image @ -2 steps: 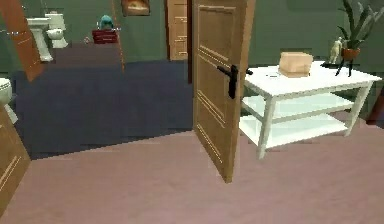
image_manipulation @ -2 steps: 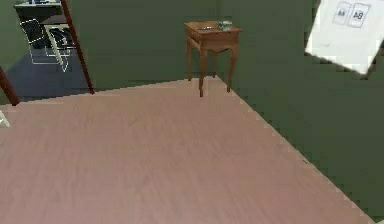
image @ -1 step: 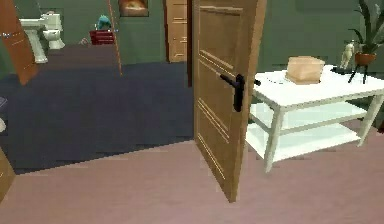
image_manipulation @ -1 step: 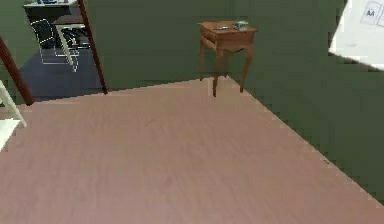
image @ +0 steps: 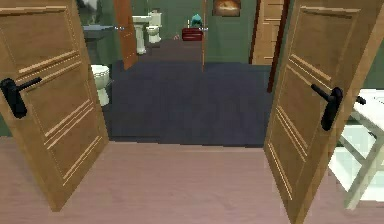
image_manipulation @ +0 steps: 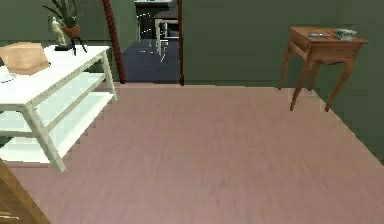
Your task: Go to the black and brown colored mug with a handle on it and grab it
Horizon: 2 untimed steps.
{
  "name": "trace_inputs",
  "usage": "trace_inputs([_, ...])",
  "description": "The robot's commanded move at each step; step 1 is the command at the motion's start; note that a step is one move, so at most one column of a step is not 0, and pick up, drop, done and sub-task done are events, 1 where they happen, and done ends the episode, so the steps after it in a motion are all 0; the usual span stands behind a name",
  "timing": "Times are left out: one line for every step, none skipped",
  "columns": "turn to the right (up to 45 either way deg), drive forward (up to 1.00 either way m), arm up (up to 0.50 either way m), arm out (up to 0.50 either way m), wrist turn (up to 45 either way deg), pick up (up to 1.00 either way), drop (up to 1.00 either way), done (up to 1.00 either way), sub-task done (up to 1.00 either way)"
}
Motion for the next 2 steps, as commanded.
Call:
trace_inputs([-3.0, 0.00, 0.00, 0.00, 0.0, 0.00, 0.00, 0.00, 0.00])
trace_inputs([0.0, 1.00, 0.00, 0.00, 0.0, 0.00, 0.00, 0.00, 0.00])
